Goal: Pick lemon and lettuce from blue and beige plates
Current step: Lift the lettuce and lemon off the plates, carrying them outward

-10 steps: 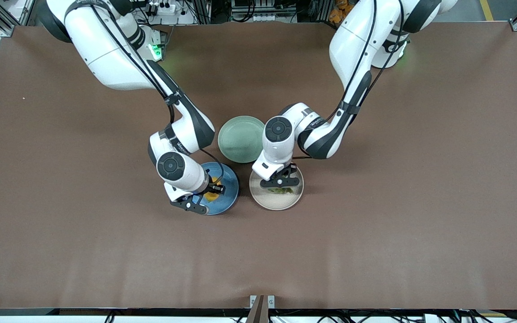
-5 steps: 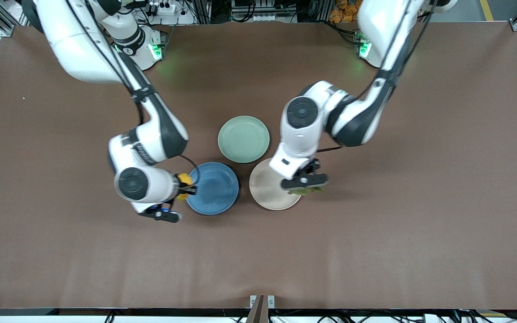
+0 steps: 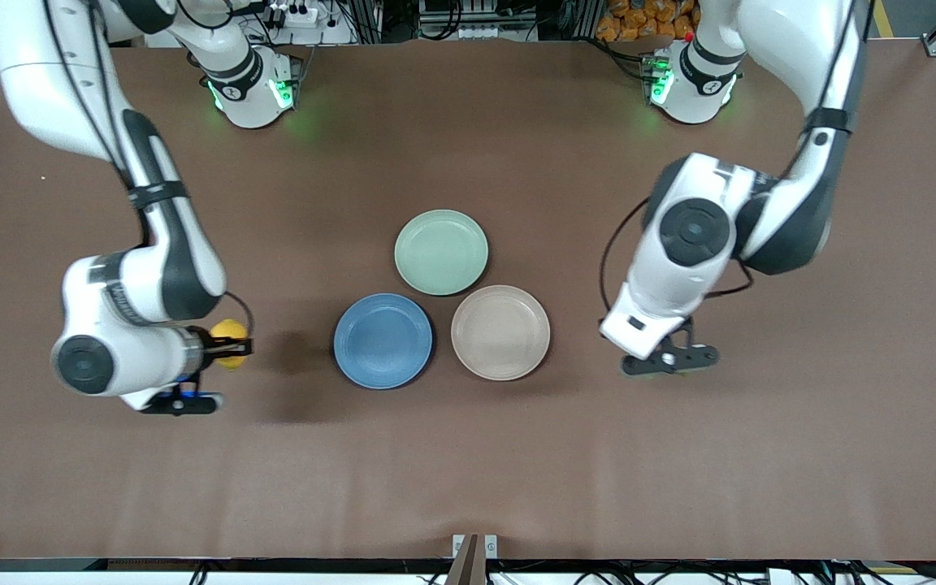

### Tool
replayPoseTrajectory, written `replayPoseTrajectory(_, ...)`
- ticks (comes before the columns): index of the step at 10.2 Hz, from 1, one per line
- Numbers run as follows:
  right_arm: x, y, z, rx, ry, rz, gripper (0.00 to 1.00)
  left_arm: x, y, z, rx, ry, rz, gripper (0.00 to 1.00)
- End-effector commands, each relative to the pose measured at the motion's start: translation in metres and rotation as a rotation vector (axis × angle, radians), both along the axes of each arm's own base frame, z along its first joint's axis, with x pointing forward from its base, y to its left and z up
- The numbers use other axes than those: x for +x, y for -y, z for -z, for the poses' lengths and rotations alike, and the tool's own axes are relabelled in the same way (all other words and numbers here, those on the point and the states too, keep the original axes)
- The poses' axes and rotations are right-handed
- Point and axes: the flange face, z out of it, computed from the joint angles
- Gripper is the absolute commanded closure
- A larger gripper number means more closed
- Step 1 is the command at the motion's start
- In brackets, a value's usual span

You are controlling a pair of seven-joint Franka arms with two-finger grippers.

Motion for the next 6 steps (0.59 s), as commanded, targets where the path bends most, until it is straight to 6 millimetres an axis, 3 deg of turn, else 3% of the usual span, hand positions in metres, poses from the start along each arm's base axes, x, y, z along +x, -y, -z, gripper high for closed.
replayPoseTrajectory(1, -0.020, 0.027, 0.034, -0.004, 0.060, -0.035, 1.00, 0.005, -0.027, 0.056, 0.019, -0.100, -0.026, 1.00)
replayPoseTrajectory(3, -0.031, 0.042, 0.062, -0.002, 0.099, -0.069, 1.00, 0.018, -0.059, 0.113, 0.032, -0.163, -0.076, 1.00)
replayPoseTrajectory(5, -0.039, 0.046, 0.076, -0.003, 0.089, -0.064, 1.00, 0.025, -0.088, 0.139, 0.029, -0.201, -0.123, 1.00)
replayPoseTrajectory(6, -0.040, 0.052, 0.079, 0.000, 0.081, -0.050, 0.92, 0.029, -0.100, 0.137, 0.033, -0.196, -0.137, 0.46)
